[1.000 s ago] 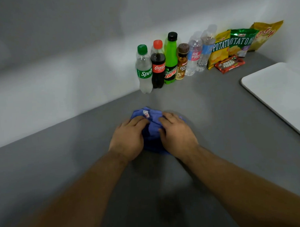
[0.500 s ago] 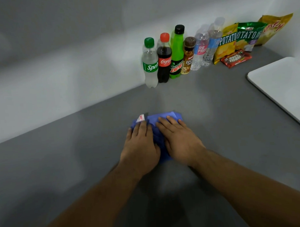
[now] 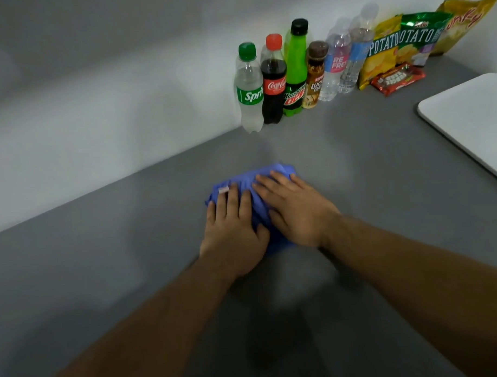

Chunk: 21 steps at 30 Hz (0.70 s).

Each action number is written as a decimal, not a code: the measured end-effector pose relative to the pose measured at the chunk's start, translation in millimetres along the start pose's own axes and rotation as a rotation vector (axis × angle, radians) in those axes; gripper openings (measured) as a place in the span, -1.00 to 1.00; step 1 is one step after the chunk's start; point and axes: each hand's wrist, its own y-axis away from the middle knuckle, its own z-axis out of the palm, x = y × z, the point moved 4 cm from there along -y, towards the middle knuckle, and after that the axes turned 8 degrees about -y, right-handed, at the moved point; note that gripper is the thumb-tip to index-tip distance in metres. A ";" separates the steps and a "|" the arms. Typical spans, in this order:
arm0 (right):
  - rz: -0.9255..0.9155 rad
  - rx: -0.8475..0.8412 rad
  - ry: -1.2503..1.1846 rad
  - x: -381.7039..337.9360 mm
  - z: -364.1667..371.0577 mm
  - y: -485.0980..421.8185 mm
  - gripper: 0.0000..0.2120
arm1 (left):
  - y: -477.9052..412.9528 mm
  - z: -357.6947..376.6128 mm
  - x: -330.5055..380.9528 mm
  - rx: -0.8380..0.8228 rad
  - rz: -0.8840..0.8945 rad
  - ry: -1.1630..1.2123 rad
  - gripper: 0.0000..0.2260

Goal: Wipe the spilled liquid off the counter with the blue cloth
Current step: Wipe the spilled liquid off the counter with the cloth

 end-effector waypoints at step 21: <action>0.118 -0.054 0.003 -20.6 32.1 132.0 -0.35 | 109.2 22.3 79.6 0.025 0.100 -0.013 -0.26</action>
